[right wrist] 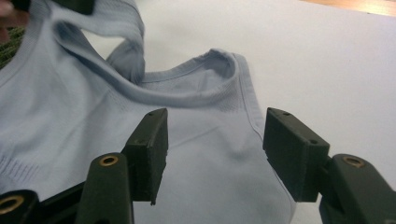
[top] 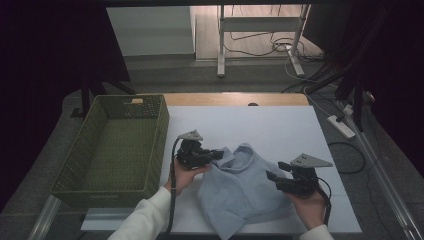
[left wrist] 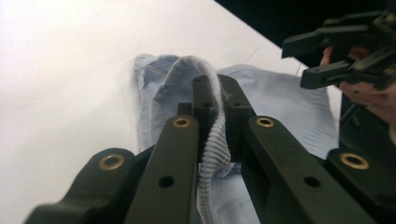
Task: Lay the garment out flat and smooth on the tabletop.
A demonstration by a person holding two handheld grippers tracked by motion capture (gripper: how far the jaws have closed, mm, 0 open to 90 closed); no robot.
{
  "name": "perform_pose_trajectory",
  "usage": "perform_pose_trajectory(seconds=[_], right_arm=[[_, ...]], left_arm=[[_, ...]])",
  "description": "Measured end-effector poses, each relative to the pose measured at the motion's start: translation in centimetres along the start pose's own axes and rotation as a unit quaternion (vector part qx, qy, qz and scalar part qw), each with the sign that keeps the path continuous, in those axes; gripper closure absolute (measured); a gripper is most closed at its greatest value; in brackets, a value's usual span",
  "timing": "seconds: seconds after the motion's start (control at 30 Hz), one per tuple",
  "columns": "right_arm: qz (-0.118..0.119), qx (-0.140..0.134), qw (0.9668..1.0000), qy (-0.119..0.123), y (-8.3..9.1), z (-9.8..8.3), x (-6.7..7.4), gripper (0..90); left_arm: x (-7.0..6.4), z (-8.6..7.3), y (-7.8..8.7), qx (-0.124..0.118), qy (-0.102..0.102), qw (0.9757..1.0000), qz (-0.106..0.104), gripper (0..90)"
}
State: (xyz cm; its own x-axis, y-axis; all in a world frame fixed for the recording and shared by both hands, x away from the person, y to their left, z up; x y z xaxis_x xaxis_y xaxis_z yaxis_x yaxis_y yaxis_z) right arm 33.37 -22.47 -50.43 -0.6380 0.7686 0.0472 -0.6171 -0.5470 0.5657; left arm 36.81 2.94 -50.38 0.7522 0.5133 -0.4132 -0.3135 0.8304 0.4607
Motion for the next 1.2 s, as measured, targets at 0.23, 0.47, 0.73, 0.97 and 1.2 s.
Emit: perform_pose_trajectory(seconds=[0.23, 0.47, 0.73, 0.97, 1.2], right_arm=[[0.011, -0.001, 0.9999, 0.005, -1.2, 1.1, -0.2, 40.7], [0.018, 0.007, 0.9998, 0.006, -3.6, 2.9, -1.1, 40.3], [0.035, 0.026, 0.9991, -0.004, -8.0, 4.8, -2.6, 40.4], [0.042, 0.055, 0.9969, -0.036, -10.8, 5.2, -4.5, 40.2], [0.030, 0.080, 0.9959, -0.028, -12.5, 4.5, -5.6, 40.0]], left_arm=[[0.3, -0.6, 0.8, -0.021, 0.008, 0.9997, -0.005, 86.5], [0.6, -1.0, 0.7, -0.027, 0.015, 0.9995, -0.008, 86.5], [0.6, -1.2, 0.8, -0.027, 0.013, 0.9995, -0.009, 86.5], [0.8, -1.5, 0.9, -0.027, 0.016, 0.9995, -0.008, 86.4], [0.8, -1.5, 0.9, -0.028, 0.016, 0.9995, -0.008, 86.4]])
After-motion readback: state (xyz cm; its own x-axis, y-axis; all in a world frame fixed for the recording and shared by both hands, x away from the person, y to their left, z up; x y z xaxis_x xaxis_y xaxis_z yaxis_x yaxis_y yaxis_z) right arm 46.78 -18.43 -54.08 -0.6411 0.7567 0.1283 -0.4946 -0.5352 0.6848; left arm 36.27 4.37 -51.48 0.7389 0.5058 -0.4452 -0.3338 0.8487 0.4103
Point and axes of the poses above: each handheld gripper's, and its own axes: y roughly backward along the jaws, z roughly out of its top, x roughly to its left, the point moved 7 cm from there along -y, roughly forward along the jaws, and after that the axes turned 1 degree about y, right-handed, at the moved point
